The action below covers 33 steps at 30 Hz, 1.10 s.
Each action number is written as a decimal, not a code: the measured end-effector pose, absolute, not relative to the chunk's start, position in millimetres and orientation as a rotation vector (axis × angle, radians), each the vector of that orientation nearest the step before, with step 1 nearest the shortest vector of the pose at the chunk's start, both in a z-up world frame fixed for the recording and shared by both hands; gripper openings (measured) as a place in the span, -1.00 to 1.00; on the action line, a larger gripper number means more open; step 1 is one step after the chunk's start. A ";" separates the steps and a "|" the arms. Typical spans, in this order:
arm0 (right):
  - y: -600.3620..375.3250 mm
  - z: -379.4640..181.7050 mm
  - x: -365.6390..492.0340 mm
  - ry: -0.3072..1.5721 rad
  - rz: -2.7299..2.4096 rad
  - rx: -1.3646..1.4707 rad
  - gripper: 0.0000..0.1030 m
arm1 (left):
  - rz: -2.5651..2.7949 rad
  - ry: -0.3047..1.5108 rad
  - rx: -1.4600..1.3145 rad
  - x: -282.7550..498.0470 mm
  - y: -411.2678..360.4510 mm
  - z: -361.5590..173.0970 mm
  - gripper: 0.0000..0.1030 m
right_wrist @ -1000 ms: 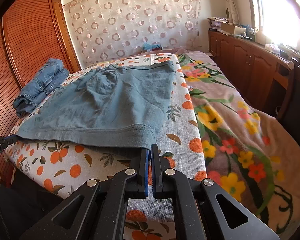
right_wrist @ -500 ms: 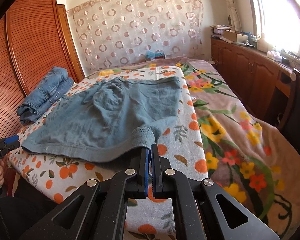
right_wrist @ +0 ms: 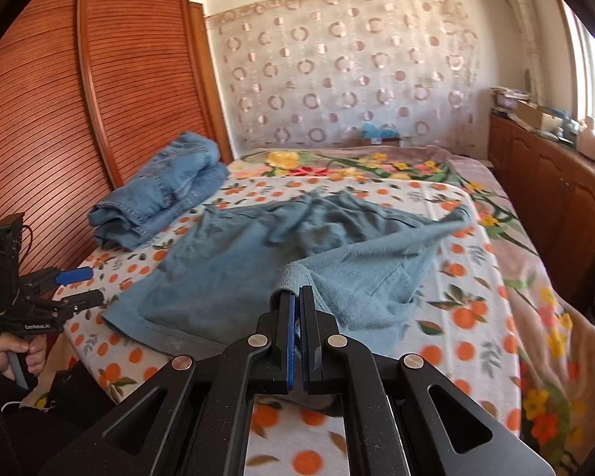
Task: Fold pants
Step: 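Lift the hem with the right tool and fold the shorts over while the left tool opens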
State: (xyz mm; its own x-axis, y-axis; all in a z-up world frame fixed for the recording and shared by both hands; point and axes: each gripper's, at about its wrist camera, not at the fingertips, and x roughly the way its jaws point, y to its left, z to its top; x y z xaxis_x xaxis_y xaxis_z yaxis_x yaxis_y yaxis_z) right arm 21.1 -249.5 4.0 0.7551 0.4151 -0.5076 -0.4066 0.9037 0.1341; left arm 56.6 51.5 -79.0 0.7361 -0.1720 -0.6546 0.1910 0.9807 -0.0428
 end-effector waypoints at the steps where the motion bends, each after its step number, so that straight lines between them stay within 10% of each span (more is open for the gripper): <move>1: -244.0 3.9 24.1 0.558 0.460 0.010 -0.96 | -0.194 0.716 0.028 55.9 52.7 -79.1 0.50; 33: -111.4 -19.0 64.7 0.662 0.781 -0.098 -0.96 | -0.105 0.698 -0.005 47.4 96.7 -78.7 0.50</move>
